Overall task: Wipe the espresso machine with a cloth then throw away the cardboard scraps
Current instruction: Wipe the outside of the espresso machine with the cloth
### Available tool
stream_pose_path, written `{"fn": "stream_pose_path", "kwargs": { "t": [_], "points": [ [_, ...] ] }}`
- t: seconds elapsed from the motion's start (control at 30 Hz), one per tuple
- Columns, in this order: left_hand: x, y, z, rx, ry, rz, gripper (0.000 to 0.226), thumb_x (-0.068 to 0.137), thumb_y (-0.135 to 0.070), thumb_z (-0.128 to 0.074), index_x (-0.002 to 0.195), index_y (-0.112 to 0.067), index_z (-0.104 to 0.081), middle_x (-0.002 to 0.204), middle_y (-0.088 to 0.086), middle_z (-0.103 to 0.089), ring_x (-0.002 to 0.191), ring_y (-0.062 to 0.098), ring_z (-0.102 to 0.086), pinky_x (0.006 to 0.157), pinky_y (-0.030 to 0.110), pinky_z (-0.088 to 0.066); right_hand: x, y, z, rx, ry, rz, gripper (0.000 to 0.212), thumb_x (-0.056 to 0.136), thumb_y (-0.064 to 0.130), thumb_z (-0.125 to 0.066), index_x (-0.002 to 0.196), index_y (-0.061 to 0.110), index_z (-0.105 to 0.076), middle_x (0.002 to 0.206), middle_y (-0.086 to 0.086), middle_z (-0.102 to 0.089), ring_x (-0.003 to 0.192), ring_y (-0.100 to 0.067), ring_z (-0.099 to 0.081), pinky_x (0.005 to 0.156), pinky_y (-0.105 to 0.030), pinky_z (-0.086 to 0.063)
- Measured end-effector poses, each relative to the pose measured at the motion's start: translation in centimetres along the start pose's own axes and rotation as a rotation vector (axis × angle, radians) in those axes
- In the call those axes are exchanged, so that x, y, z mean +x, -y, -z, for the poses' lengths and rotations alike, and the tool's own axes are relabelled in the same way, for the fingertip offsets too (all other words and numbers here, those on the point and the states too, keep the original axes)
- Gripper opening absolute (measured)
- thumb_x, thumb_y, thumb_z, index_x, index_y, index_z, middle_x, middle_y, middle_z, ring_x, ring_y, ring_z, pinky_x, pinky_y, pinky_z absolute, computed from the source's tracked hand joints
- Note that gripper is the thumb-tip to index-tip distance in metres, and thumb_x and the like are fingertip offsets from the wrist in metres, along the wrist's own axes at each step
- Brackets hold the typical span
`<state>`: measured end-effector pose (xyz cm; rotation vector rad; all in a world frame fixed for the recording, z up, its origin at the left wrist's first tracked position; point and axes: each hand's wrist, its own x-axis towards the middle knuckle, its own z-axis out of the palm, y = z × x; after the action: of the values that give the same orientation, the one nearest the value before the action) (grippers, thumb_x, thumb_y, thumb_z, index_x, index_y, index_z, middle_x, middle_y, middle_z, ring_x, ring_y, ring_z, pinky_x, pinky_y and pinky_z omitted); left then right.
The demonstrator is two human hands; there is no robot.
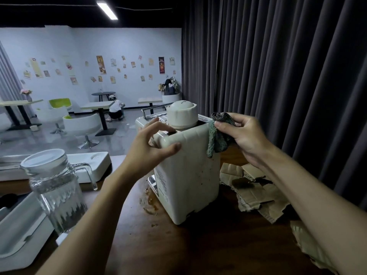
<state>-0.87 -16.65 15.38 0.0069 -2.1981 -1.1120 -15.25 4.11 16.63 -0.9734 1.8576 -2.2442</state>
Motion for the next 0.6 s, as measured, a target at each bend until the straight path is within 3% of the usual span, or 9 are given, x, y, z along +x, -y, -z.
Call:
{"fn": "stream_pose_path", "kwargs": {
  "t": [0.13,0.27,0.37,0.43,0.5,0.6],
  "points": [
    [0.8,0.0,0.9,-0.017,0.073,0.018,0.028,0.078,-0.021,-0.084,0.103,-0.026,-0.072,0.147,-0.001,-0.051,0.146,-0.001,-0.027,0.109,0.051,-0.045,-1.3,0.2,-0.2,0.003,-0.061,0.042,0.022,0.083,0.007,-0.074,0.104,0.012,-0.072,0.09,-0.003,-0.076,0.087,-0.016,-0.073,0.073,-0.022,-0.056],
    [1.7,0.1,2.1,0.011,0.165,-0.002,0.028,0.078,-0.015,-0.084,0.104,-0.02,-0.073,0.142,-0.01,-0.049,0.144,0.001,-0.033,0.115,0.053,-0.036,-2.5,0.5,-0.4,-0.025,-0.107,0.04,0.023,0.081,0.011,-0.076,0.103,0.013,-0.073,0.088,-0.001,-0.077,0.086,-0.015,-0.073,0.073,-0.023,-0.056],
    [2.4,0.2,3.1,-0.014,0.274,-0.046,0.025,0.08,-0.008,-0.081,0.102,-0.018,-0.074,0.135,-0.022,-0.052,0.133,-0.011,-0.041,0.116,0.047,-0.037,-3.1,0.8,-0.6,-0.041,-0.106,0.063,0.018,0.081,0.011,-0.076,0.098,0.017,-0.073,0.086,0.002,-0.077,0.083,-0.013,-0.073,0.069,-0.02,-0.056],
    [2.6,0.4,3.1,-0.01,0.31,-0.045,0.024,0.082,-0.008,-0.079,0.1,-0.021,-0.073,0.139,-0.021,-0.052,0.132,-0.009,-0.044,0.115,0.044,-0.039,-3.4,0.9,-0.8,-0.045,-0.11,0.074,0.017,0.082,0.01,-0.075,0.097,0.018,-0.073,0.085,0.001,-0.077,0.082,-0.012,-0.073,0.07,-0.021,-0.056],
    [2.7,0.8,3.0,-0.01,0.303,-0.048,0.023,0.083,-0.012,-0.079,0.103,-0.022,-0.072,0.141,-0.019,-0.05,0.136,-0.005,-0.041,0.113,0.039,-0.039,-3.6,0.9,-0.9,-0.112,-0.134,0.107,0.019,0.083,0.01,-0.075,0.1,0.017,-0.073,0.085,0.004,-0.076,0.083,-0.009,-0.071,0.073,-0.022,-0.055],
    [2.0,1.3,2.7,0.022,0.253,-0.082,0.031,0.08,-0.037,-0.079,0.11,-0.029,-0.071,0.128,-0.023,-0.05,0.124,-0.018,-0.041,0.099,0.019,-0.039,-3.8,0.6,-1.2,-0.381,-0.2,0.229,0.024,0.082,0.013,-0.076,0.106,0.018,-0.072,0.104,0.0,-0.067,0.098,-0.013,-0.065,0.087,-0.028,-0.053]
  ]
}}
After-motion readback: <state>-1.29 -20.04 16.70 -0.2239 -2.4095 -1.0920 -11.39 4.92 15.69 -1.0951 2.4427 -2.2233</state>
